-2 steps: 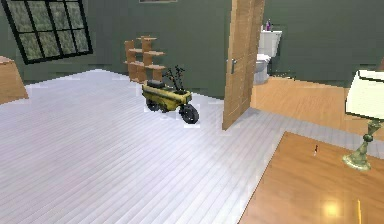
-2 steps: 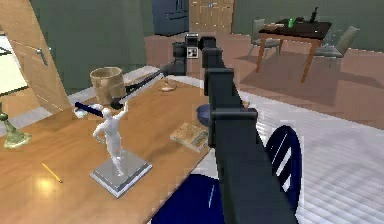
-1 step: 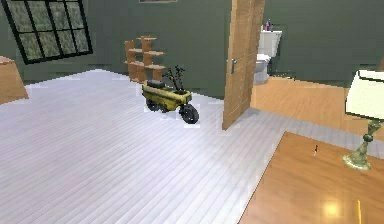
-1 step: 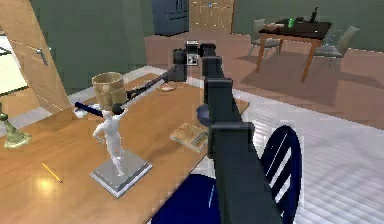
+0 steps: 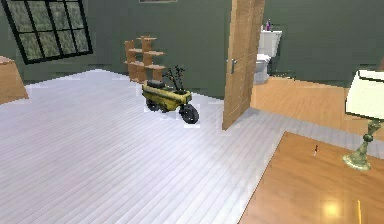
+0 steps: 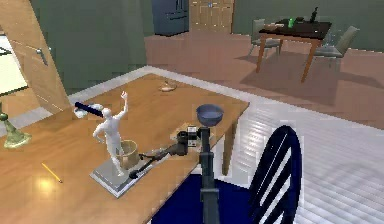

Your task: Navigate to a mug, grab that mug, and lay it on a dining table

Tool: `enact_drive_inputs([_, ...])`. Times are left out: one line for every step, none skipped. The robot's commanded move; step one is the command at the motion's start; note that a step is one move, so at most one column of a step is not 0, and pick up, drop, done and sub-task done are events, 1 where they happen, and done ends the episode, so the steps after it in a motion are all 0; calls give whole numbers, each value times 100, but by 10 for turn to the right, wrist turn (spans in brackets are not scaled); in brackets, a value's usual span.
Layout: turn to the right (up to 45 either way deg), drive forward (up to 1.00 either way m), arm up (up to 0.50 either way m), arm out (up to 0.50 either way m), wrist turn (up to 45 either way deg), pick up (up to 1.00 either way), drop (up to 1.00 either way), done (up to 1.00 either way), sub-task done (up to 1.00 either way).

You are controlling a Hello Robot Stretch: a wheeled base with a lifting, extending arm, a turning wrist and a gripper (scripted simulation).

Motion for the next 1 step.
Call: enact_drive_inputs([0,0,0,0,0,0,100,0,0])
